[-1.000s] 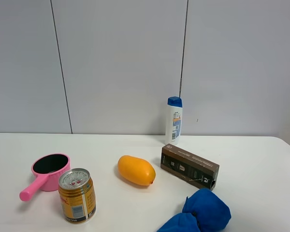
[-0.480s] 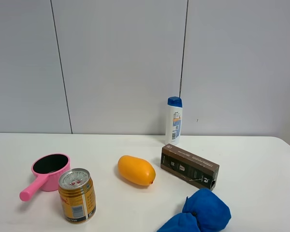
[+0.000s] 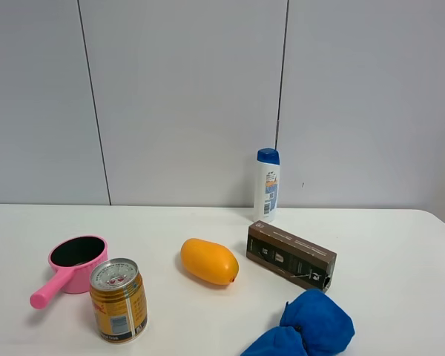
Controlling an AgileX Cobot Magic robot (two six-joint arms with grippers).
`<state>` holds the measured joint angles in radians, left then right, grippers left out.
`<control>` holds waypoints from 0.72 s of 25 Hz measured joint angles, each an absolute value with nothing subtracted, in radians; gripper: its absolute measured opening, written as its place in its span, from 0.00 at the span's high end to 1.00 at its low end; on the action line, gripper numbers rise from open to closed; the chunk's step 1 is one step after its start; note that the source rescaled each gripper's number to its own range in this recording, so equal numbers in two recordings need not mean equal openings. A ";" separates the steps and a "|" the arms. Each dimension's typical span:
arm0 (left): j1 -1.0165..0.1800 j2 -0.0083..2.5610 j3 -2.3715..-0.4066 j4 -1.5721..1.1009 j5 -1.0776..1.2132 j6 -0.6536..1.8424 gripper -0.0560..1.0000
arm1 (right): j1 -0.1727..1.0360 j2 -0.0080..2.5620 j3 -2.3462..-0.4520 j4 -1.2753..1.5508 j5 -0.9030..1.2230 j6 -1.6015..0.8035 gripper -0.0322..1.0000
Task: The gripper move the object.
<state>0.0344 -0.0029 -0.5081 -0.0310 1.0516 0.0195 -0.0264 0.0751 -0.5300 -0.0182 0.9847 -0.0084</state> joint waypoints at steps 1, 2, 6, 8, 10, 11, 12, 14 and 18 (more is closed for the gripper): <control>0.034 -0.003 -0.508 -0.031 1.052 0.020 0.00 | -0.026 0.071 -0.530 -0.014 1.008 -0.008 0.01; 0.034 -0.003 -0.508 -0.031 1.052 0.020 0.00 | -0.026 0.069 -0.530 -0.012 1.028 -0.008 0.01; 0.034 -0.003 -0.508 -0.031 1.052 0.020 0.00 | -0.026 0.068 -0.508 -0.013 1.057 -0.008 0.01; 0.034 -0.003 -0.508 -0.031 1.052 0.020 0.00 | -0.026 0.068 -0.502 -0.014 1.057 -0.008 0.01; 0.034 -0.003 -0.508 -0.031 1.052 0.020 0.00 | -0.026 0.068 -0.502 -0.015 1.057 -0.008 0.01; 0.034 -0.003 -0.508 -0.031 1.052 0.020 0.00 | -0.026 0.068 -0.502 -0.015 1.057 -0.008 0.01; 0.034 -0.003 -0.508 -0.031 1.052 0.020 0.00 | -0.026 0.068 -0.502 -0.015 1.057 -0.008 0.01; 0.034 -0.003 -0.508 -0.031 1.052 0.020 0.00 | -0.026 0.068 -0.502 -0.015 1.057 -0.008 0.01; 0.034 -0.003 -0.508 -0.031 1.052 0.020 0.00 | -0.026 0.052 -0.502 -0.015 1.056 -0.008 0.01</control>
<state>0.0344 -0.0029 -0.5081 -0.0310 1.0516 0.0195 -0.0264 0.0516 -0.5017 -0.0152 1.0559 -0.0084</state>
